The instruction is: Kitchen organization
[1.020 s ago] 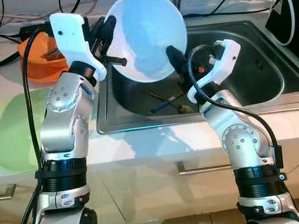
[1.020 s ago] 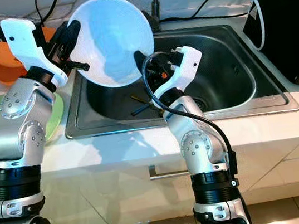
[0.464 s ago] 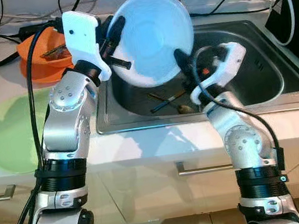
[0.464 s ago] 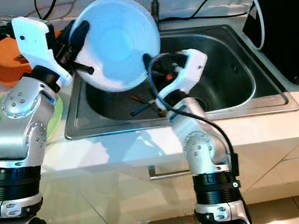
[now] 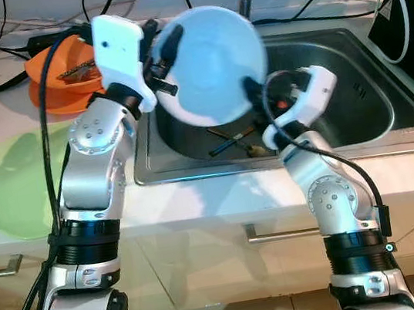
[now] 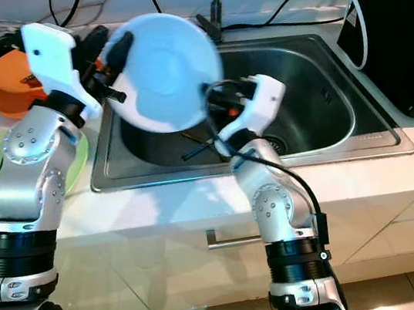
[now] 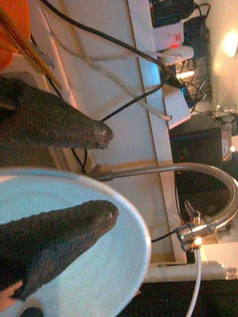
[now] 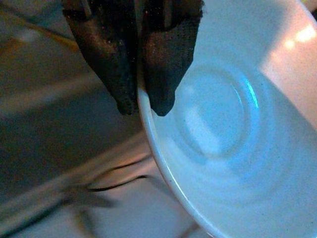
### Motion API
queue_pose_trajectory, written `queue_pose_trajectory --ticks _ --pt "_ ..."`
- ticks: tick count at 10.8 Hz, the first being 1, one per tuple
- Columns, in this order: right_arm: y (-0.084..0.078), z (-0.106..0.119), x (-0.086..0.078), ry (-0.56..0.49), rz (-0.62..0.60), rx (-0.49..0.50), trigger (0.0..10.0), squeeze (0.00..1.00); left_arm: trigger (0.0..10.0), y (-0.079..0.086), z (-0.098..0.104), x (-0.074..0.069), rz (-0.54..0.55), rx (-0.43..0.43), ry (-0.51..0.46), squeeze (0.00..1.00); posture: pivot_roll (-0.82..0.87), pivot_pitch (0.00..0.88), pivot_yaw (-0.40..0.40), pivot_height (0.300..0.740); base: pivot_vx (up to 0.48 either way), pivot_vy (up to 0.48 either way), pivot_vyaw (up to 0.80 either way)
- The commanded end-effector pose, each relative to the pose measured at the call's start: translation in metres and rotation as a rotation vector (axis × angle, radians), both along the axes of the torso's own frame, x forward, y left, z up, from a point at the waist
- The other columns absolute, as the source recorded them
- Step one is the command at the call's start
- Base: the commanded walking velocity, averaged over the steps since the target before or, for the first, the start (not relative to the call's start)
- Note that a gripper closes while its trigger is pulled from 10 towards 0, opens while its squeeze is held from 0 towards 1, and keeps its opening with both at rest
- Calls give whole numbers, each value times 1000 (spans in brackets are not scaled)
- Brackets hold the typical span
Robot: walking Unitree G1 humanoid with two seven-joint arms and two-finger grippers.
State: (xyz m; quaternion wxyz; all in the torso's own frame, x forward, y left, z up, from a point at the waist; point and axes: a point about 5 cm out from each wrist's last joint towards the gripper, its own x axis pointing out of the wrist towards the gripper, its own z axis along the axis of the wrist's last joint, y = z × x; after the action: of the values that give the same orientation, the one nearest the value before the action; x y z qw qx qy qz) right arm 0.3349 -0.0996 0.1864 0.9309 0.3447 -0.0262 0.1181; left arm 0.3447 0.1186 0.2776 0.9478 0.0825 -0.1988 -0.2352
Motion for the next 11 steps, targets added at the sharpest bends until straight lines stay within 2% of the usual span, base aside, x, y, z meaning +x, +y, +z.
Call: queue_pose_trajectory --ticks 1,3,4,5,6,7,9,11 --pt "-13 6 5 -7 -103 15 0 0 10000 -1 -2 -2 -7 37 3 0 13 61 -40 740 0 0 0" --pt "-37 2 13 46 -272 -15 0 0 10000 -3 -16 -6 -44 77 72 0 15 63 -40 740 0 0 0" --pt "-44 2 17 61 -326 -63 3765 0 10000 -5 -32 -8 -66 136 151 0 15 63 -40 740 0 0 0" --pt "-46 2 23 65 -347 -137 10000 0 10000 -8 -54 -12 -85 212 265 0 15 63 -40 740 0 0 0" --pt "-46 2 28 68 -350 -201 10000 0 10000 -12 -68 -16 -100 255 325 0 18 66 -46 740 0 0 0" --pt "-45 3 38 60 -341 -282 10000 0 10000 -21 -85 -28 -157 287 426 0 20 69 -52 740 0 0 0" --pt "-41 4 52 51 -318 -373 10000 0 10000 -31 -94 -40 -179 288 498 0 34 75 -70 740 0 0 0" --pt "-32 -1 62 66 -258 -483 10000 0 10000 -34 -94 -44 -167 291 517 0 41 78 -81 740 0 0 0"
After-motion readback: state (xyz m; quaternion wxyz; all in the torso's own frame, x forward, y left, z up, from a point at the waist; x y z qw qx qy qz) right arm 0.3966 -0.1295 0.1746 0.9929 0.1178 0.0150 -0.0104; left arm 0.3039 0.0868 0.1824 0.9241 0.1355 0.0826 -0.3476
